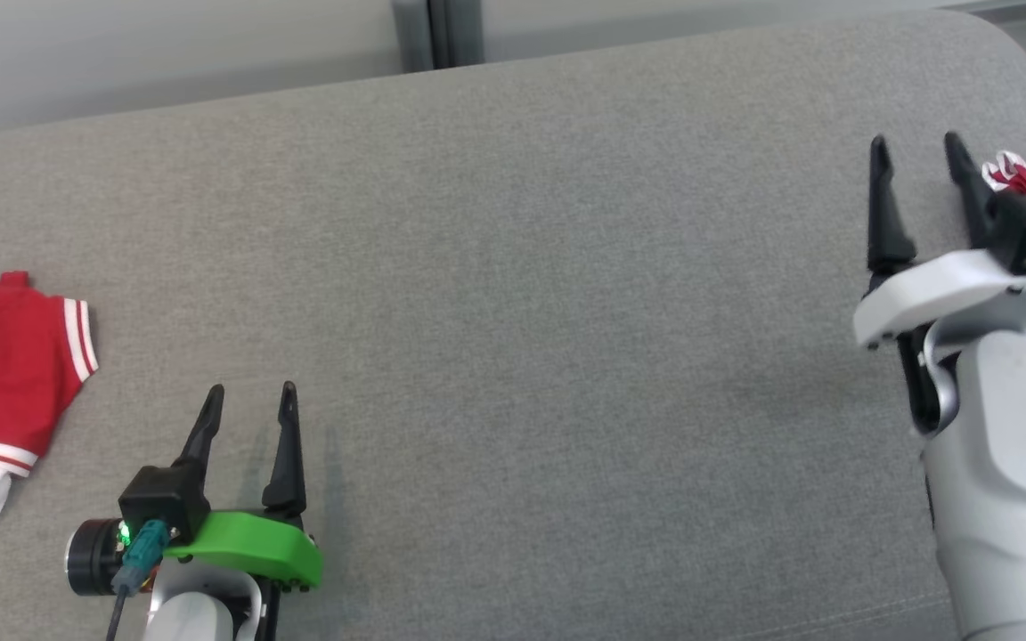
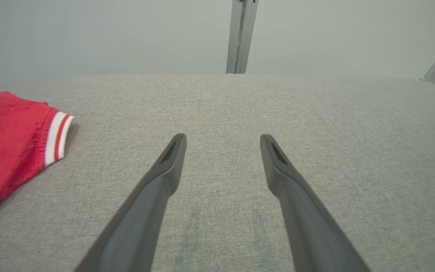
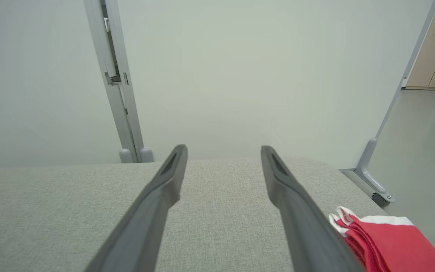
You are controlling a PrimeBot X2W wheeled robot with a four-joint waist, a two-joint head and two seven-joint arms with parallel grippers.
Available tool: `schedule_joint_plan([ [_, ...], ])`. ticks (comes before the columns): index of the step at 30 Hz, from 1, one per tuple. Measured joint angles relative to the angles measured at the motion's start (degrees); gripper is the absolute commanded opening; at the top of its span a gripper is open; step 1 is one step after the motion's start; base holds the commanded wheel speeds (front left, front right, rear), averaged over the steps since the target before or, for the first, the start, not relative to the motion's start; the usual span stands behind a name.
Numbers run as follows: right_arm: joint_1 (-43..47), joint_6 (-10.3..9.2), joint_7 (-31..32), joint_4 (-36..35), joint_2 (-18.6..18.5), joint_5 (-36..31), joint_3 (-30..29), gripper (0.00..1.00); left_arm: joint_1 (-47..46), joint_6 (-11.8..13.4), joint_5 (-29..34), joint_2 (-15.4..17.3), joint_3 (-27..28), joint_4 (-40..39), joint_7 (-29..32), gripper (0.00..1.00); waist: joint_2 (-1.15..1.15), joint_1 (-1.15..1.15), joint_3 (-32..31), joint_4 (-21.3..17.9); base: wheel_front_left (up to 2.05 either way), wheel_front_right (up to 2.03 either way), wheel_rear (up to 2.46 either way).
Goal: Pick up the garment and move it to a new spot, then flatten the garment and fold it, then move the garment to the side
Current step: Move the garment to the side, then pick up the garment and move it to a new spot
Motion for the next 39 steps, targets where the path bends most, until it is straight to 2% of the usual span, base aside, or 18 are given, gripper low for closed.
schedule_joint_plan([
  [5, 8.0, 0.0, 0.0, -2.13, 0.64, 3.52, 4.13, 1.0, 1.01, 0.08, 0.62, -0.18, 2.13, 0.85, 0.0, 1.0, 0.0, 0.0, -2.5, 1.9, 0.0, 0.0, 0.0],
  [16, 21.07, 0.0, 0.0, -4.17, 1.11, 5.15, 4.33, 1.0, 6.71, 0.35, -0.13, -0.31, 3.35, 1.85, 0.0, 1.0, 0.0, 0.0, -8.13, 3.82, 0.0, 0.0, 0.0],
  [23, 24.99, 0.0, 0.0, -5.12, 1.12, 7.1, 5.37, 1.0, 9.39, 0.93, -1.93, -0.35, 1.66, 1.49, 0.0, 1.0, 0.0, 0.0, -11.15, 4.21, 0.0, 0.0, 0.0],
  [31, 26.37, 0.0, 0.0, -5.14, 1.12, 7.37, 6.31, 1.0, 10.31, 1.29, -3.0, -0.36, 1.14, 1.19, 0.0, 1.0, 0.0, 0.0, -11.86, 5.48, 0.0, 0.0, 0.0],
  [39, 26.85, -0.01, 0.0, -5.35, 1.14, 7.36, 7.9, 1.0, 9.44, 1.85, -2.93, -0.45, 1.34, 2.18, 0.0, 1.0, 0.0, 0.0, -11.27, 9.93, 0.0, 0.0, 0.0],
])
